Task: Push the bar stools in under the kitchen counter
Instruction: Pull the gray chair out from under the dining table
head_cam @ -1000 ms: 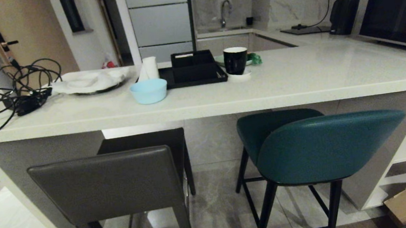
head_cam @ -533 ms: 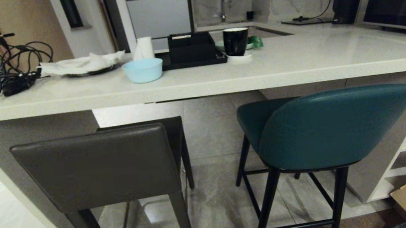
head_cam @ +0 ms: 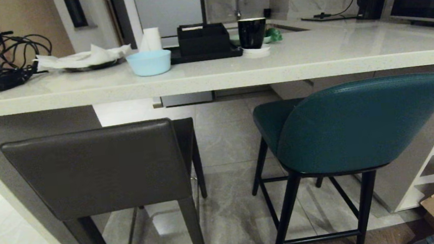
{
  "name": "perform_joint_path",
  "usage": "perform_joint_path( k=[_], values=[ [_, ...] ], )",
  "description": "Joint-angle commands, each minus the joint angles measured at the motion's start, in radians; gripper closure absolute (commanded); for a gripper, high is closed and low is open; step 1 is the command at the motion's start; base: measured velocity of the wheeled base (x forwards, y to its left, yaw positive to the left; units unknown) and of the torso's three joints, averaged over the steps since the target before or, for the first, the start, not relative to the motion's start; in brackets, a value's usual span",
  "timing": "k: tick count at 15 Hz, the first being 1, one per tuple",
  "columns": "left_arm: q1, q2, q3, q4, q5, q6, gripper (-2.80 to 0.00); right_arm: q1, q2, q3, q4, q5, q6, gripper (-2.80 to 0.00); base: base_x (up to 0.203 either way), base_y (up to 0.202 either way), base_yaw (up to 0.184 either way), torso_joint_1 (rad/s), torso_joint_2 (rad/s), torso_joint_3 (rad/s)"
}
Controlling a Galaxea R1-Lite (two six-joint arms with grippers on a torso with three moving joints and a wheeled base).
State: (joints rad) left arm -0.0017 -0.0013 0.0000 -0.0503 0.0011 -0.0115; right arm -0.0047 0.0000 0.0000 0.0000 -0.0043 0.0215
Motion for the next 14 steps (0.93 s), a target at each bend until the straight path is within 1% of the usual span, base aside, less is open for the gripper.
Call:
perform_joint_path(
  k=[1, 3, 5, 14],
  values=[
    [0.0, 0.001, 0.018, 0.0, 0.0, -0.001, 0.0, 0.0, 0.0, 0.0, 0.0, 0.0, 0.0, 0.0, 0.0, 0.0, 0.0, 0.0, 0.0, 0.0],
    [0.0, 0.001, 0.018, 0.0, 0.0, -0.001, 0.0, 0.0, 0.0, 0.0, 0.0, 0.0, 0.0, 0.0, 0.005, 0.025, 0.006, -0.002, 0.0, 0.006],
    [0.0, 0.001, 0.018, 0.0, 0.0, -0.001, 0.0, 0.0, 0.0, 0.0, 0.0, 0.0, 0.0, 0.0, 0.002, 0.111, 0.011, 0.002, 0.01, 0.002],
    [0.0, 0.001, 0.018, 0.0, 0.0, -0.001, 0.0, 0.0, 0.0, 0.0, 0.0, 0.0, 0.002, 0.0, 0.0, 0.194, -0.002, 0.001, 0.0, 0.002]
  ],
)
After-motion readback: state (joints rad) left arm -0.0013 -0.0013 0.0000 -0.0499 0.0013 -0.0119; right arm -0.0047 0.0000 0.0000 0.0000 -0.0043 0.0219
